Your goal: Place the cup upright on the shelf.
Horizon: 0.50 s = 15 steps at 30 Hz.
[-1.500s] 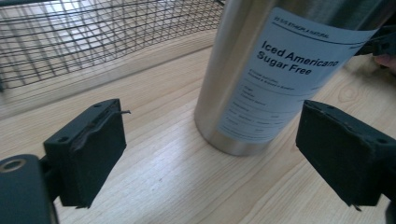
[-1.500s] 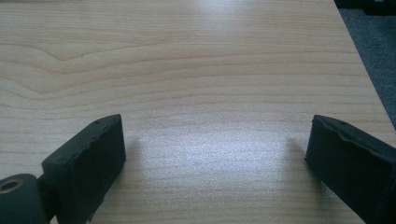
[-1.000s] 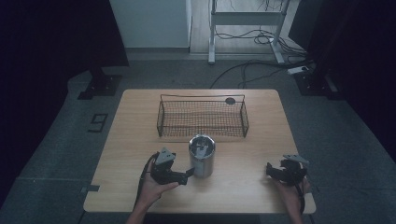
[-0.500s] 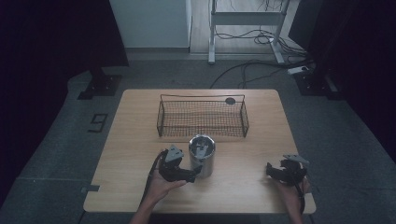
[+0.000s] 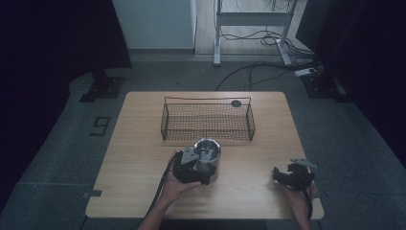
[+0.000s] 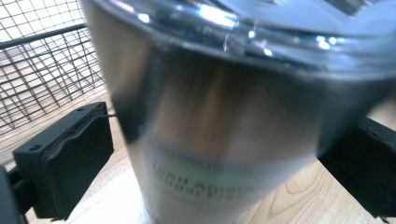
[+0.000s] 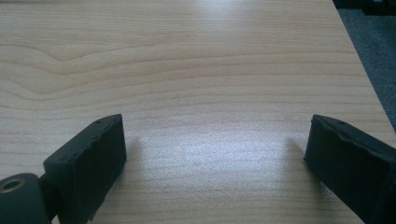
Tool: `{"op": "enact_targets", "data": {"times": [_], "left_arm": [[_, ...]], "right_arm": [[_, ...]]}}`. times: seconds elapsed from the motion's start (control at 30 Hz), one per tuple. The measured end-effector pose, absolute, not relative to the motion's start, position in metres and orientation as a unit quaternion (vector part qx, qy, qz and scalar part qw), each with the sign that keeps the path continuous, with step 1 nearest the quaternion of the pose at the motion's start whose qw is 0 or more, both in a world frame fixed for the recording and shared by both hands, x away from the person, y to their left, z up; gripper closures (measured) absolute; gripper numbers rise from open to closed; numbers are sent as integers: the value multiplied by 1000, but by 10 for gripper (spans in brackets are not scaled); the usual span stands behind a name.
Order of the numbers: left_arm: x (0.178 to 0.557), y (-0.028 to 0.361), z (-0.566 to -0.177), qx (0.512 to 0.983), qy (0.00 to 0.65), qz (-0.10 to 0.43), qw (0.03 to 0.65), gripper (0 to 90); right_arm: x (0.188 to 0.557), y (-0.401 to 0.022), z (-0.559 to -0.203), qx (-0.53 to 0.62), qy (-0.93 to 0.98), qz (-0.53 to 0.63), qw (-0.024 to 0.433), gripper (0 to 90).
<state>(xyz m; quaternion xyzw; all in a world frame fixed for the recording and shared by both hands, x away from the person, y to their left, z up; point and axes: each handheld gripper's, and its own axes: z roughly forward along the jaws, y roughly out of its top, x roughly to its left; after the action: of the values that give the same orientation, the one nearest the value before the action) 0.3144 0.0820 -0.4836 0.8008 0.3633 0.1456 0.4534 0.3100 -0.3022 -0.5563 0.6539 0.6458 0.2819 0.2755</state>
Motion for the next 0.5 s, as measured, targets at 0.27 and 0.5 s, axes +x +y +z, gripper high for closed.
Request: {"op": "enact_targets", "data": {"times": [0.27,0.5], "left_arm": [[319,74,-487,797,363,156,457,0],[319,72,-488,798,353,167,459,25]], "right_arm": [[310,-302,-556,654,646,282,275,50],[310,-302,-556,654,646,282,276,52]]}}
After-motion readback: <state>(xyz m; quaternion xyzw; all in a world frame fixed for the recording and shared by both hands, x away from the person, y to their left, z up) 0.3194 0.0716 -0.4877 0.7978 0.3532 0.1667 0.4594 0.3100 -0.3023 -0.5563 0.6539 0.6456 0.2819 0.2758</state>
